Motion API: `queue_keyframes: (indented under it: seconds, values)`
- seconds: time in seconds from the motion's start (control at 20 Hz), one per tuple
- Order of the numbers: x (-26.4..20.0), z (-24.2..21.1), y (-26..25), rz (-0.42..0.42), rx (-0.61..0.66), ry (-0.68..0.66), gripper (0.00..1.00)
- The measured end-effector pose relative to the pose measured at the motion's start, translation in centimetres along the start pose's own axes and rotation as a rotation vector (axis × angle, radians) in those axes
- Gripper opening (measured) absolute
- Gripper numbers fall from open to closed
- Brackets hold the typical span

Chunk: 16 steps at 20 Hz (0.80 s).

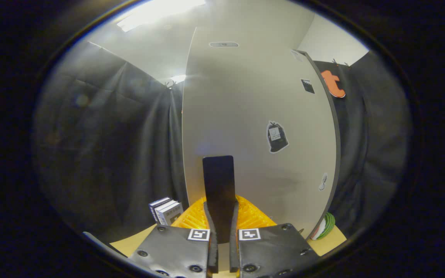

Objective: Open the shoe cabinet door, grab the shoes and put them into the shoe cabinet, then close the shoe cabinet door.

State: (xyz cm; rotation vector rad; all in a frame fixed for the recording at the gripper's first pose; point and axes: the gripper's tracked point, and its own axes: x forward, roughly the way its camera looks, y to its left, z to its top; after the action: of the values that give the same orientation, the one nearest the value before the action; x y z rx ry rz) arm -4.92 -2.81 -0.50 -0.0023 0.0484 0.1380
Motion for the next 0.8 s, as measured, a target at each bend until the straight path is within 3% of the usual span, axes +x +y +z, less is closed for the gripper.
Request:
queue_keyframes:
  seconds: [0.8]
  values:
    - [-8.8, 0.8, -6.3, 0.109, -0.004, 0.041, 0.13]
